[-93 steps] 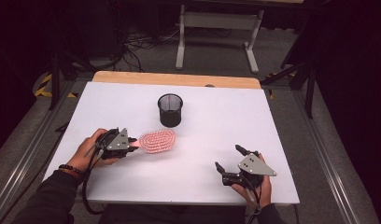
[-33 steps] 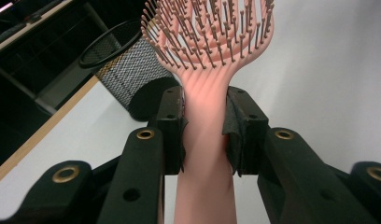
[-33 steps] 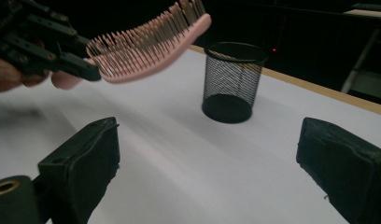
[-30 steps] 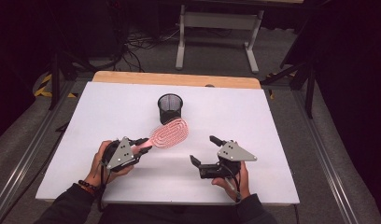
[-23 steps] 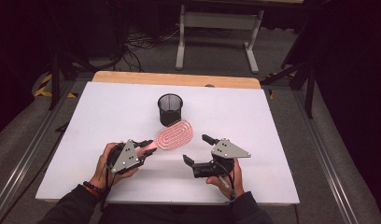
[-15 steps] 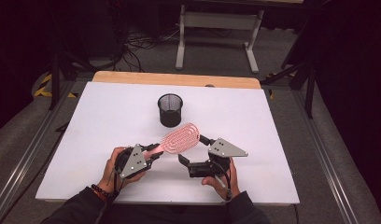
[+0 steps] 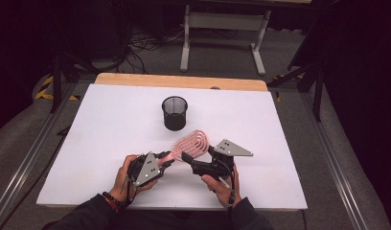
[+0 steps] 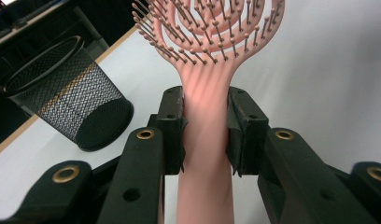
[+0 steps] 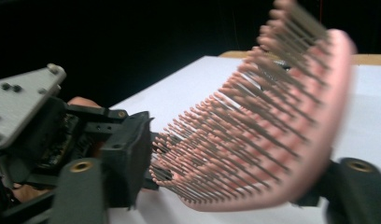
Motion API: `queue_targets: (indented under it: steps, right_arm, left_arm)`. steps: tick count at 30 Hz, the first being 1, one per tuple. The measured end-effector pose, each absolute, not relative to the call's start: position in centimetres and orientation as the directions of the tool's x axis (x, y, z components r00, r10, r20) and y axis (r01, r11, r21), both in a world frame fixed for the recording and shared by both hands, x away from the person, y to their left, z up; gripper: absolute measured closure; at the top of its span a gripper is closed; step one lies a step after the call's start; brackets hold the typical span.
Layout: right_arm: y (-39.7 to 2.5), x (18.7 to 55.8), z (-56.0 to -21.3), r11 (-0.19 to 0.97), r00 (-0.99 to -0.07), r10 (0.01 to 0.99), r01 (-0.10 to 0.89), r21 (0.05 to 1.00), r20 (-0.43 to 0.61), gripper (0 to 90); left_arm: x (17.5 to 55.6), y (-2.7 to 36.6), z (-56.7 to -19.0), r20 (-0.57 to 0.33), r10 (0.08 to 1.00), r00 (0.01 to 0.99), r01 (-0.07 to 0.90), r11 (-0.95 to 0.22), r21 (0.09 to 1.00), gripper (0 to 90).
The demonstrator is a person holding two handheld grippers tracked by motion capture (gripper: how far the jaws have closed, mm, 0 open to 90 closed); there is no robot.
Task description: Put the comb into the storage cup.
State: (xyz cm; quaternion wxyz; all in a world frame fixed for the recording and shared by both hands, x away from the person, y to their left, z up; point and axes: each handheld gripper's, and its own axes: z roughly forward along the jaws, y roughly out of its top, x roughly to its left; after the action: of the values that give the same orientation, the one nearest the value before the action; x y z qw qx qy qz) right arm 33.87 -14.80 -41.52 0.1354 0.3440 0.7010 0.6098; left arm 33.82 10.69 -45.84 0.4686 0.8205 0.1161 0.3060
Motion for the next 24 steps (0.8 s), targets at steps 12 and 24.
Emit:
queue_targets:
  steps: [12,24]
  right_arm:
    - [-14.8,33.8,-41.4,0.001,-0.741,0.634,0.287,0.958,0.222,56.5]
    - [-14.5,33.3,-41.0,0.01,-0.756,0.634,0.222,0.975,0.165,63.0]
  left_arm:
    - [34.0,9.9,-46.2,0.416,0.504,0.757,-0.08,-0.56,0.825,69.6]
    - [34.1,9.1,-46.4,0.44,0.539,0.718,-0.102,-0.545,0.833,67.5]
